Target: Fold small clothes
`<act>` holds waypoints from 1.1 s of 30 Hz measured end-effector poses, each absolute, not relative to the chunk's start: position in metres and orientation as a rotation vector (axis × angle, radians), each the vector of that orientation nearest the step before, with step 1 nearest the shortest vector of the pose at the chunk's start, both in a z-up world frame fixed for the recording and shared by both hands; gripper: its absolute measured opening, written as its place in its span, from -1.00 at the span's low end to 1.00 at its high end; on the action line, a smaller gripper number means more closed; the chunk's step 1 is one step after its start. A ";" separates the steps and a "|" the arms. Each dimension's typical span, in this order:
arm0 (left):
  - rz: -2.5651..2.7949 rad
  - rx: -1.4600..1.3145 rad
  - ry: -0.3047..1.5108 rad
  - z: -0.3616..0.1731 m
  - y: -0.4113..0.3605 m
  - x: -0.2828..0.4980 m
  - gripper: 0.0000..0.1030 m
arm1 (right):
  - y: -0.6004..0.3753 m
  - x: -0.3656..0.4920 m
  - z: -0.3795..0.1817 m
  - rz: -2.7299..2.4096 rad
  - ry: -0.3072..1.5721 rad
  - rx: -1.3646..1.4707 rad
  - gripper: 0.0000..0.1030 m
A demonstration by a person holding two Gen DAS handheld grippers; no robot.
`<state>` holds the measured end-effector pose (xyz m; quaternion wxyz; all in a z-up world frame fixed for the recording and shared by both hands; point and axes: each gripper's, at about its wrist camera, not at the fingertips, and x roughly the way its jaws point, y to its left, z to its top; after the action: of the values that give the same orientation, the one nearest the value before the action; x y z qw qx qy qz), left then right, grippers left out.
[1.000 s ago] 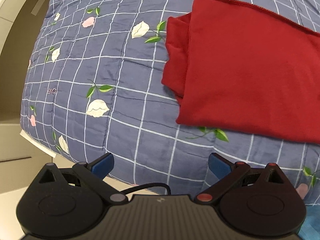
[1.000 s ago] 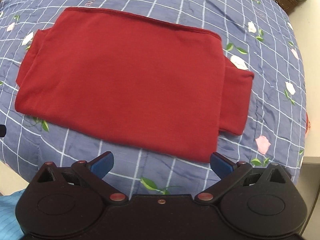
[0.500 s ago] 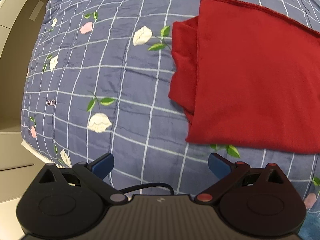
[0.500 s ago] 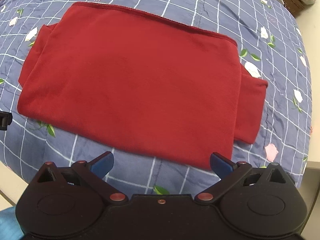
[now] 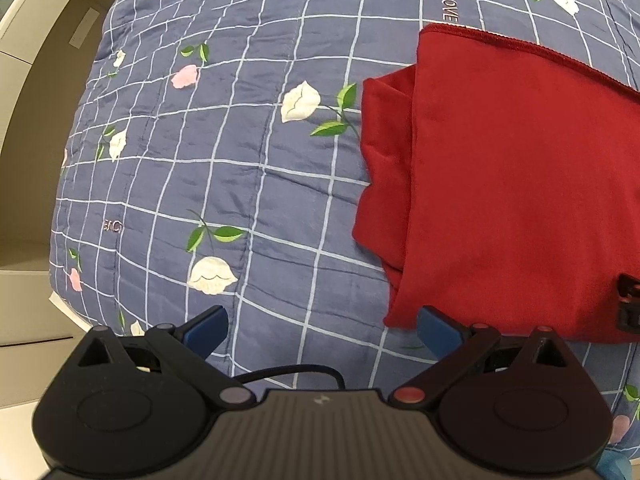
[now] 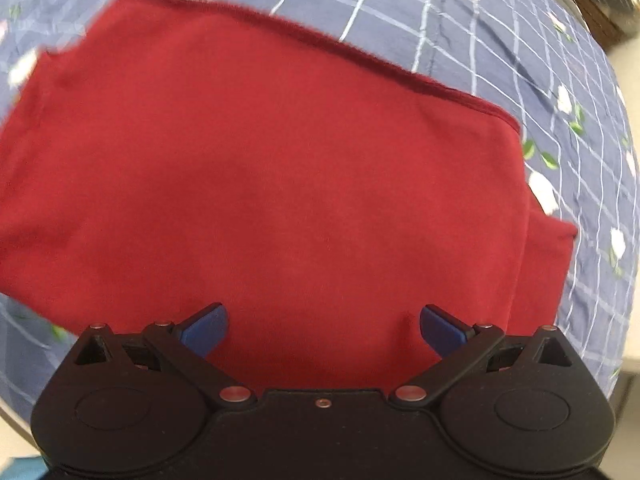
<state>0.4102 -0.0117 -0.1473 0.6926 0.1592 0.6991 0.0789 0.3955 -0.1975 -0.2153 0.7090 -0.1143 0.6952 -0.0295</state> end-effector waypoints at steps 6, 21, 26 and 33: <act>0.178 0.364 1.567 -0.146 -0.012 0.409 0.99 | -0.201 0.388 -0.234 -0.049 1.521 -0.237 0.99; 0.067 0.106 1.549 -0.167 -0.001 0.392 0.99 | -0.215 0.354 -0.230 -0.063 1.413 -0.102 0.99; 0.057 0.028 1.513 -0.180 0.011 0.383 0.99 | -0.219 0.353 -0.236 -0.038 1.424 -0.133 0.99; 0.037 -0.007 1.506 -0.203 0.031 0.400 0.99 | -0.218 0.349 -0.238 -0.061 1.426 -0.127 0.99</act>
<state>0.4003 0.0311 -0.2027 0.7294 -0.0032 0.6839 0.0167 0.3493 -0.2175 -0.2379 0.7541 -0.0584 0.6536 -0.0281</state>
